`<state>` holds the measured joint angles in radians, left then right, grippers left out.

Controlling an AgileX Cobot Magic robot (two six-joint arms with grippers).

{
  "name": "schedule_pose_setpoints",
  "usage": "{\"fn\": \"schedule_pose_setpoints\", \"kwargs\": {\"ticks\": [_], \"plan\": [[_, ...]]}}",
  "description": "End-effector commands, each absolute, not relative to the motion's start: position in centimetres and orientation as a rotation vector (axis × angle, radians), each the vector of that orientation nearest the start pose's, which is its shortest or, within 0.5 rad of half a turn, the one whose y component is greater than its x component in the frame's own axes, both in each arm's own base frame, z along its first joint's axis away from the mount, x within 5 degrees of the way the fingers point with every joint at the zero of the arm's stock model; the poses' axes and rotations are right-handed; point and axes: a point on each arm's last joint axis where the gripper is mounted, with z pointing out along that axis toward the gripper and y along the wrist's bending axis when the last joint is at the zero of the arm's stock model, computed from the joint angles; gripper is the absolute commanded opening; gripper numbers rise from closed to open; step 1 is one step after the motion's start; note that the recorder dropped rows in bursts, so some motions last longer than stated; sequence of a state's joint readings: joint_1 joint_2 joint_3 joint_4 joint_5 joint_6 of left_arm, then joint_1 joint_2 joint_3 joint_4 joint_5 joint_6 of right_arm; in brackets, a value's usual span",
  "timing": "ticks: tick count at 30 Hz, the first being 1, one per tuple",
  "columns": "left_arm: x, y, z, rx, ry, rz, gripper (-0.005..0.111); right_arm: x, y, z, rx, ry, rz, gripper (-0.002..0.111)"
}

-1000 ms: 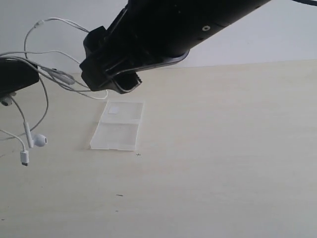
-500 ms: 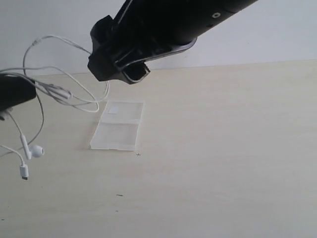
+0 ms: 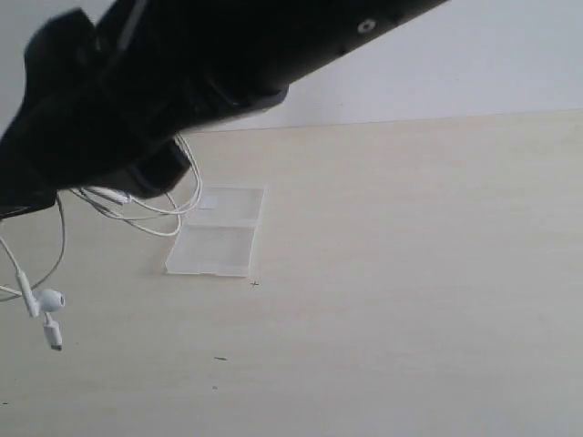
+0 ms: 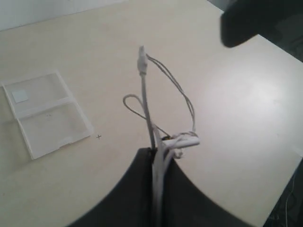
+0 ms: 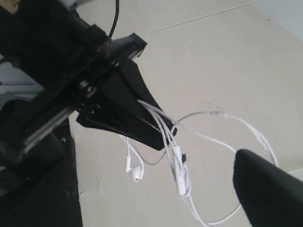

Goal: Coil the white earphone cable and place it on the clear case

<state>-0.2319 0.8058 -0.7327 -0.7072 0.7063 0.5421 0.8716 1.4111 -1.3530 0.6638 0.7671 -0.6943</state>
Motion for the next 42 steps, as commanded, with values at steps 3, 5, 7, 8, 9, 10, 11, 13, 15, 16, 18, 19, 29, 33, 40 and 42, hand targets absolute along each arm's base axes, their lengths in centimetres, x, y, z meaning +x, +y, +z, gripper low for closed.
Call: {"fn": "schedule_pose_setpoints", "kwargs": {"ticks": [3,5,7,8,9,10,11,13,15,16,18,19,29,33,40,42], "plan": [[13.2,-6.9,33.8,0.583,2.127,-0.541,0.000,17.2,26.7,37.6,-1.464,1.714,0.808,0.085],[13.0,-6.9,33.9,0.590,2.127,-0.536,0.000,17.2,26.8,37.7,-1.466,1.699,0.815,0.085],[12.9,-6.9,33.9,0.604,2.136,-0.539,0.000,17.3,27.1,37.4,-1.473,1.705,0.826,0.085],[12.8,-6.8,33.9,0.618,2.148,-0.531,0.000,17.4,27.1,37.3,-1.471,1.710,0.832,0.085],[12.8,-6.7,34.1,0.618,2.157,-0.519,0.000,17.5,27.4,36.8,-1.479,1.725,0.836,0.085],[12.8,-6.6,34.2,0.619,2.158,-0.503,0.000,17.5,27.5,36.6,-1.477,1.736,0.853,0.085],[12.8,-6.6,34.4,0.605,2.160,-0.498,0.000,17.6,27.7,36.4,-1.480,1.748,0.867,0.085],[12.9,-6.6,34.9,0.596,2.144,-0.495,0.000,17.6,28.1,35.8,-1.492,1.778,0.911,0.085],[13.0,-6.6,35.0,0.597,2.143,-0.495,0.000,17.7,28.3,35.4,-1.477,1.813,0.938,0.084],[13.0,-6.6,35.0,0.598,2.145,-0.496,0.000,17.7,28.3,35.4,-1.457,1.828,0.944,0.082],[13.2,-6.7,34.9,0.600,2.157,-0.498,0.000,17.8,28.4,35.6,-1.427,1.833,0.946,0.079],[13.3,-6.7,34.8,0.600,2.160,-0.499,0.000,17.8,28.4,35.6,-1.424,1.832,0.945,0.078],[13.8,-6.7,34.8,0.587,2.156,-0.490,0.000,17.6,28.3,35.6,-1.387,1.903,0.993,0.070],[14.3,-6.8,34.8,0.560,2.138,-0.491,0.000,19.1,27.2,34.6,-1.257,2.082,0.762,0.031],[16.5,-7.1,33.8,0.536,2.171,-0.470,0.000,18.7,24.9,35.5,-1.146,2.122,0.626,0.000],[17.4,-7.2,33.1,0.540,2.199,-0.467,0.000,18.1,23.8,35.9,-1.067,2.113,0.630,0.000]]}}
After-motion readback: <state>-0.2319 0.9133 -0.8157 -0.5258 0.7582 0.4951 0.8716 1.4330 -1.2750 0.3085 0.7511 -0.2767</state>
